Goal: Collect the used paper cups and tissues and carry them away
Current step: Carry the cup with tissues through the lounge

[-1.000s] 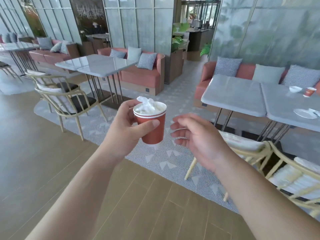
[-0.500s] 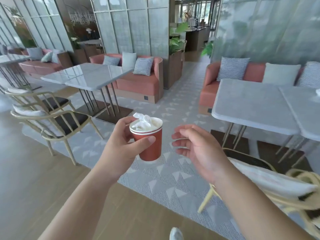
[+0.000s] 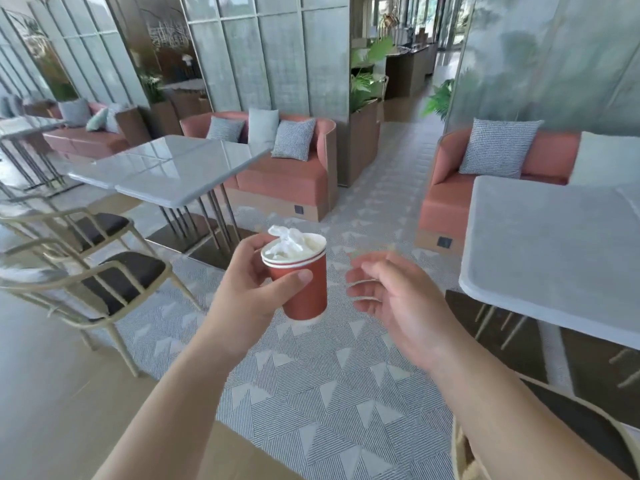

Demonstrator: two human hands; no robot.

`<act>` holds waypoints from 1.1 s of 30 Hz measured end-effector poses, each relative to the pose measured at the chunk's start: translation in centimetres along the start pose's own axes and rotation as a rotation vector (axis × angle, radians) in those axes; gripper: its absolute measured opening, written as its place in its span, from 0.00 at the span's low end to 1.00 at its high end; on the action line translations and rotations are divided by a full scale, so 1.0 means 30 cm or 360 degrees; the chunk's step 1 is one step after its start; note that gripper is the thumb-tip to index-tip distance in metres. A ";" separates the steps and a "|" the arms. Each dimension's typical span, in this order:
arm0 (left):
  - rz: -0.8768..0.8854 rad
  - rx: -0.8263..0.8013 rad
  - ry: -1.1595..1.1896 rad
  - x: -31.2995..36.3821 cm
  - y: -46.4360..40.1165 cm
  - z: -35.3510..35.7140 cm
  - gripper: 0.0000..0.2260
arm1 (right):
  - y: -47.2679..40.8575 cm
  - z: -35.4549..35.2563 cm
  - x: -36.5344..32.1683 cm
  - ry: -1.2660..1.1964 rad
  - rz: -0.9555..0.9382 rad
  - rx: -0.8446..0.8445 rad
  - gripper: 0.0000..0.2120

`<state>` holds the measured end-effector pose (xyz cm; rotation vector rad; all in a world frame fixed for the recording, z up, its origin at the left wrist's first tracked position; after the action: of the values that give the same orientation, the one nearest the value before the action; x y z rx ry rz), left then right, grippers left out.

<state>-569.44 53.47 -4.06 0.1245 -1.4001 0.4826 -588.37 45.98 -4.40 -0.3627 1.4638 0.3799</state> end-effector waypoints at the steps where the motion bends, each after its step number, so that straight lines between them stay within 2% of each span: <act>1: 0.0002 0.0003 0.0018 -0.017 -0.058 -0.001 0.29 | -0.050 -0.009 0.005 0.0021 -0.0001 0.0008 0.11; 8: -0.0027 -0.0063 0.0105 -0.172 -0.501 -0.062 0.26 | -0.498 -0.027 0.086 0.0029 0.0079 0.0164 0.07; 12: -0.0017 -0.0112 0.0184 -0.257 -0.839 -0.121 0.28 | -0.819 -0.014 0.099 0.0104 0.0058 0.0258 0.07; 20: 0.0005 -0.0330 0.0228 -0.270 -1.538 -0.210 0.29 | -1.416 0.025 -0.035 0.0163 -0.0015 0.0429 0.06; 26: 0.0013 -0.0481 0.0198 -0.335 -1.883 -0.204 0.28 | -1.733 0.021 -0.026 0.0146 -0.0009 0.0504 0.07; 31: -0.0009 -0.0462 0.0200 -0.414 -2.164 -0.204 0.27 | -1.998 -0.036 -0.011 0.0100 0.0003 0.0550 0.09; 33: -0.0020 -0.0467 0.0189 -0.457 -2.276 -0.189 0.24 | -2.109 -0.070 0.012 0.0065 0.0016 0.0565 0.07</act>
<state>-538.47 -9.17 -4.88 -0.1312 -1.3373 0.2657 -561.08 -11.14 -4.48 -0.0785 1.5394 0.1158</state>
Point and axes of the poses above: each hand's wrist, its own y-axis away from the middle knuckle, its own z-axis out of the palm, x = y × z, the point moved 1 cm from there along -y, towards the middle knuckle, and after that the axes turned 10 degrees about y, right-handed, at the moved point
